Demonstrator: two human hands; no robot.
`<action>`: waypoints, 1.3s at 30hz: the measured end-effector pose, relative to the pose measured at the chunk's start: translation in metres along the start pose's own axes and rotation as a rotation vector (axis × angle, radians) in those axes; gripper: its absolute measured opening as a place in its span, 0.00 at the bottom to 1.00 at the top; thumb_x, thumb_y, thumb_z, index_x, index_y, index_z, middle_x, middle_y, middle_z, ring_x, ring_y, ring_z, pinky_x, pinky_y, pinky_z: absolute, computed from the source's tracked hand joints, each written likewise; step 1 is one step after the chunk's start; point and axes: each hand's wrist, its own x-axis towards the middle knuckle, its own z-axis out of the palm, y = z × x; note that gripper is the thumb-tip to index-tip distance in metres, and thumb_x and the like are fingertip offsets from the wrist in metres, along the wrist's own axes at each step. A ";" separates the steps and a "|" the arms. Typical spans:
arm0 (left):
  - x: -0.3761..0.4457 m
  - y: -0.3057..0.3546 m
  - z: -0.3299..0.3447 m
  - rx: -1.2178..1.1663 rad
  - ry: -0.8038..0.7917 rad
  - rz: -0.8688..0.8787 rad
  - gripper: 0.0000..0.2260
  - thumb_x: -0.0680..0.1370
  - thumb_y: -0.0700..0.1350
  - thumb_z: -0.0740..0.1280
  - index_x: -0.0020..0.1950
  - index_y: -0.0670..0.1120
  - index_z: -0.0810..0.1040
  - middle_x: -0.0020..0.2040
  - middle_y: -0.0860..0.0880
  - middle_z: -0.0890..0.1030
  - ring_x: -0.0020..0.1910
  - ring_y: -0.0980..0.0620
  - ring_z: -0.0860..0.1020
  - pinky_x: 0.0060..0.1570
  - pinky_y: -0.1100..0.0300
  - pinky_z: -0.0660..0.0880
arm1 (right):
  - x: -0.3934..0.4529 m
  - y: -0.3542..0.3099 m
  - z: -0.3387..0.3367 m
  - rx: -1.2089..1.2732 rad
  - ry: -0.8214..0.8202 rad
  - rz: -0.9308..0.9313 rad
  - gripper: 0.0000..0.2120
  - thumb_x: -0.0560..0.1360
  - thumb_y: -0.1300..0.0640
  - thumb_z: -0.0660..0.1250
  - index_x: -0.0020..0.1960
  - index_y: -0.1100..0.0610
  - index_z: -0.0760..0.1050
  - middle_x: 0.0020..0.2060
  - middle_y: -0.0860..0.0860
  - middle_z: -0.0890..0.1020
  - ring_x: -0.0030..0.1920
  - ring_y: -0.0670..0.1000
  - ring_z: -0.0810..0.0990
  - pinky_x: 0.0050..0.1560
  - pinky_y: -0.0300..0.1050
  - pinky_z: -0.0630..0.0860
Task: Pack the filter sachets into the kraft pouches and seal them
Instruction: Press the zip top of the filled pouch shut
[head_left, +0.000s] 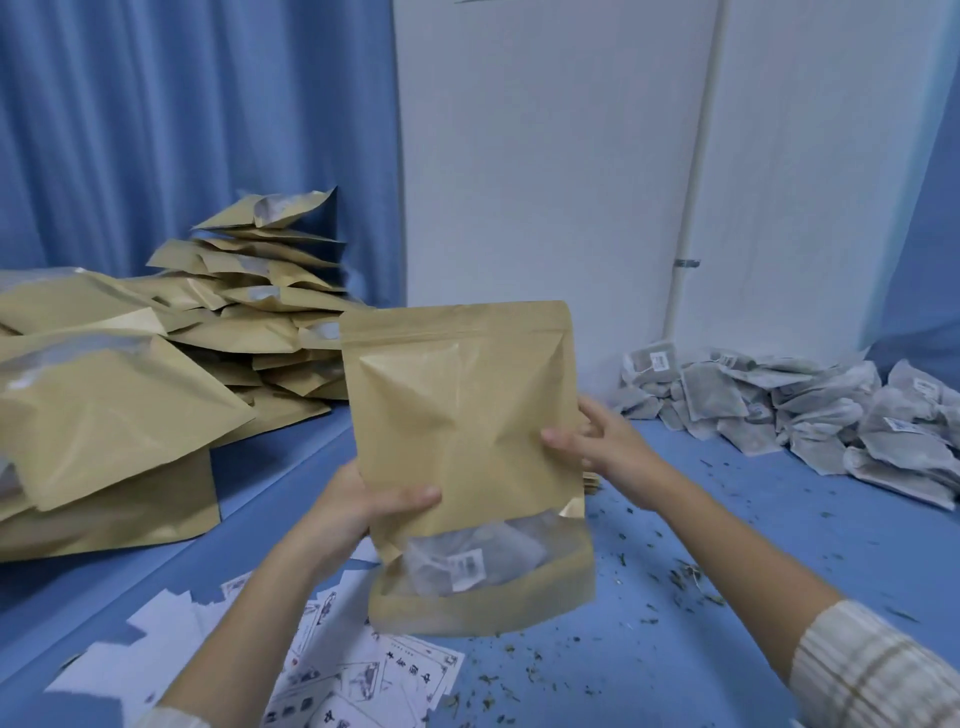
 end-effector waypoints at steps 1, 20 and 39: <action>-0.005 -0.010 0.001 0.002 -0.031 -0.059 0.31 0.58 0.53 0.80 0.57 0.44 0.79 0.51 0.46 0.84 0.50 0.49 0.83 0.41 0.61 0.78 | -0.004 0.010 0.003 0.054 -0.012 0.024 0.25 0.65 0.51 0.76 0.59 0.49 0.74 0.53 0.49 0.83 0.54 0.51 0.82 0.46 0.42 0.79; -0.036 0.009 -0.029 -0.982 0.160 0.060 0.22 0.80 0.57 0.55 0.50 0.45 0.84 0.52 0.47 0.81 0.50 0.48 0.80 0.46 0.56 0.78 | 0.002 0.002 0.113 0.688 0.091 0.247 0.13 0.79 0.62 0.56 0.56 0.68 0.75 0.41 0.59 0.84 0.37 0.53 0.84 0.35 0.42 0.80; -0.028 0.130 -0.246 -0.793 0.630 0.169 0.32 0.78 0.58 0.62 0.73 0.38 0.59 0.66 0.37 0.72 0.48 0.40 0.80 0.38 0.48 0.78 | 0.252 -0.206 0.457 0.714 -0.361 0.319 0.30 0.79 0.38 0.48 0.75 0.54 0.52 0.71 0.58 0.62 0.67 0.66 0.66 0.61 0.69 0.67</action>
